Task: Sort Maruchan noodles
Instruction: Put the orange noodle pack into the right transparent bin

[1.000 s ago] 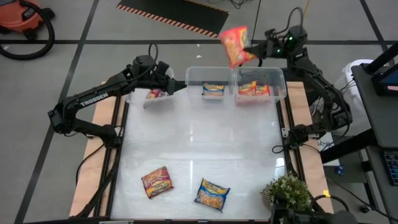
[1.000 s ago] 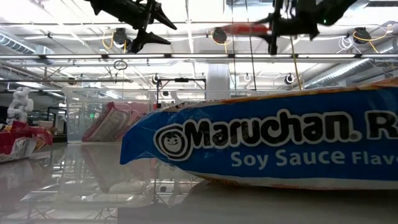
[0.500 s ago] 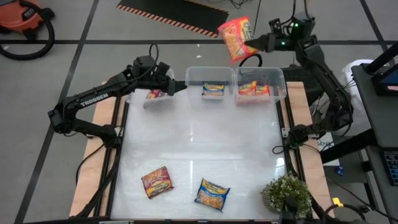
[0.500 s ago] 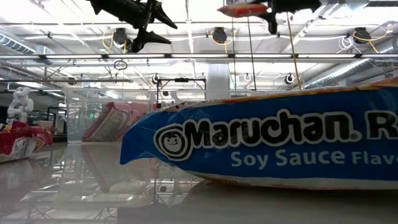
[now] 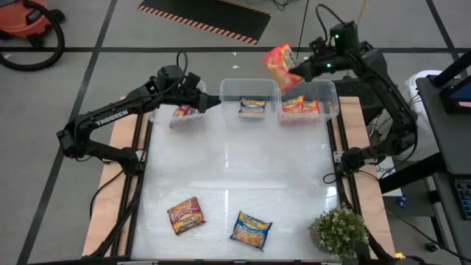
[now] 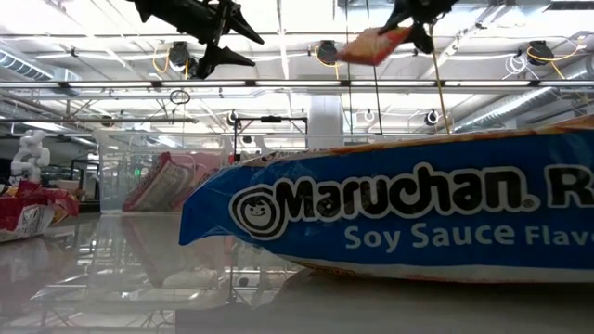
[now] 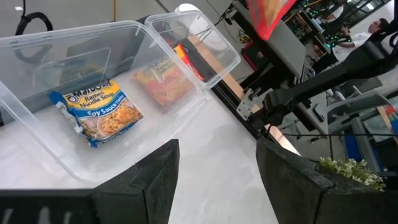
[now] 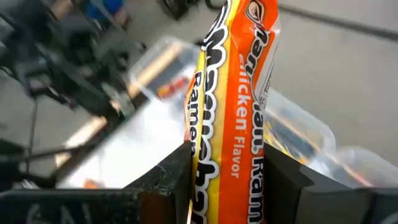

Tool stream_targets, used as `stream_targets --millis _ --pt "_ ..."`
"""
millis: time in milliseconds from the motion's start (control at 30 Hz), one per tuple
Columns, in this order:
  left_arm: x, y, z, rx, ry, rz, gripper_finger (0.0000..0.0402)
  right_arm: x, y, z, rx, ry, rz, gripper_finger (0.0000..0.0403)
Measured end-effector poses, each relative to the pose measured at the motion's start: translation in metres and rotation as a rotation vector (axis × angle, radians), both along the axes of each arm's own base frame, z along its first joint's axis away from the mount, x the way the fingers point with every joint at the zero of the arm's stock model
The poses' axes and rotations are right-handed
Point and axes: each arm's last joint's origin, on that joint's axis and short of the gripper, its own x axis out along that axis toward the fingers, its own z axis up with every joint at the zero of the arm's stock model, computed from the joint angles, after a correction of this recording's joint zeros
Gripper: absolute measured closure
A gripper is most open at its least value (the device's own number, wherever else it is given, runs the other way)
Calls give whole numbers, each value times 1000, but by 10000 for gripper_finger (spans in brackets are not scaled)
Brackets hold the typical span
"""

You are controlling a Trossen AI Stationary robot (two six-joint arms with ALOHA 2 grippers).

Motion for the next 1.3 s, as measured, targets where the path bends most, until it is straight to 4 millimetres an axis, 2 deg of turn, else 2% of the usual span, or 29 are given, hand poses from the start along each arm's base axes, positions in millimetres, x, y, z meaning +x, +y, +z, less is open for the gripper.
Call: stream_targets --millis 233,500,633,800,1133,1300 --pt "0 0 0 -4 -1 2 183 -14 -11 -30 -5 295 37 271" --pt "3 -5 0 -21 -3 -14 183 -23 -40 -72 107 544 143 271" --pt "6 -11 0 -30 -4 -32 183 -23 -55 -90 102 706 162 270" --pt "11 -19 0 -55 -6 -46 183 -20 -67 -108 127 740 237 270" --pt "19 -38 -2 -62 23 -73 183 -12 -62 -138 165 765 324 268" --pt "17 -43 -10 -81 106 -66 183 -11 -62 -146 165 747 345 224"
